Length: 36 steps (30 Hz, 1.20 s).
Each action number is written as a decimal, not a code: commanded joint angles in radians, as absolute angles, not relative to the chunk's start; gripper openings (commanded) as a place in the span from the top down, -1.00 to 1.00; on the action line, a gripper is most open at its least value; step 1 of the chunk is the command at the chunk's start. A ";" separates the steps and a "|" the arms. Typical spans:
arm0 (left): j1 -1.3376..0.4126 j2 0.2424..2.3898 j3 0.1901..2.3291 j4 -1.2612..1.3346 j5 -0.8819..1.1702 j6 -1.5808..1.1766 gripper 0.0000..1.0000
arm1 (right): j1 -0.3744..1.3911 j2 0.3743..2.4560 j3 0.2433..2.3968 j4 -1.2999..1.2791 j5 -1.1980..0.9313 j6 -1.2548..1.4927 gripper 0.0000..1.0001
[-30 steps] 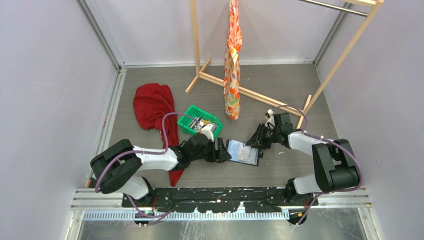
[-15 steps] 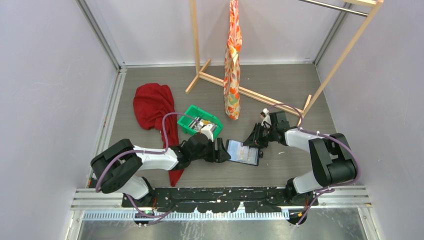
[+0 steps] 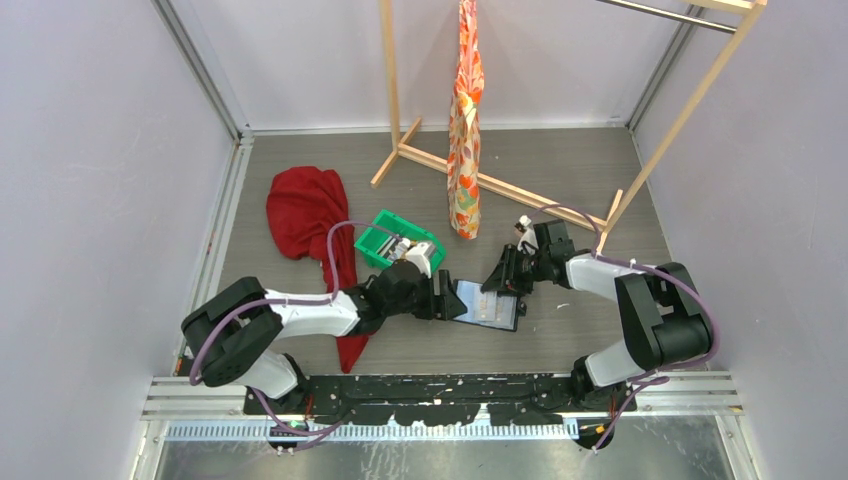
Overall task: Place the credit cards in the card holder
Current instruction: Insert the credit card into the card holder.
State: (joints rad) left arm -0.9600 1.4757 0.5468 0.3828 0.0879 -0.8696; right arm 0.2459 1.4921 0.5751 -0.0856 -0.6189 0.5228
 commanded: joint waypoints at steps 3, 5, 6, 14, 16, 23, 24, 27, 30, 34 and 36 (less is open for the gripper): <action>-1.000 1.479 0.710 0.170 -0.044 -0.910 -0.47 | 0.249 1.453 0.601 -0.151 -0.580 0.479 0.25; -1.052 1.494 0.775 0.034 -0.167 -0.902 -0.56 | 0.249 1.453 0.601 -0.150 -0.578 0.479 0.23; -1.069 1.507 0.802 -0.006 -0.199 -0.907 -0.62 | 0.249 1.453 0.599 -0.150 -0.577 0.481 0.23; -1.147 1.679 0.977 -0.139 -0.274 -0.898 -0.98 | 0.249 1.450 0.597 -0.148 -0.571 0.484 0.22; -1.154 1.718 1.029 -0.192 -0.290 -0.899 -0.99 | 0.249 1.451 0.594 -0.147 -0.569 0.483 0.21; -1.165 1.783 1.108 -0.242 -0.329 -0.887 -0.99 | 0.249 1.454 0.596 -0.147 -0.567 0.488 0.21; -1.166 1.786 1.110 -0.234 -0.328 -0.887 -1.00 | 0.249 1.455 0.597 -0.147 -0.566 0.488 0.21; -1.169 1.792 1.111 -0.219 -0.315 -0.886 -1.00 | 0.249 1.459 0.597 -0.146 -0.567 0.489 0.20; -1.170 1.805 1.126 -0.226 -0.321 -0.889 -0.99 | 0.249 1.465 0.598 -0.147 -0.568 0.491 0.20; -1.175 1.833 1.164 -0.235 -0.332 -0.884 -0.99 | 0.249 1.469 0.599 -0.147 -0.568 0.493 0.20; -1.181 1.840 1.177 -0.237 -0.336 -0.879 -1.00 | 0.249 1.470 0.600 -0.147 -0.568 0.495 0.20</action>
State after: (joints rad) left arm -1.1702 1.8229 1.1282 -0.2398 -0.3019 -0.8974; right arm 0.2466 1.4723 0.5823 -0.1200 -0.6106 0.5064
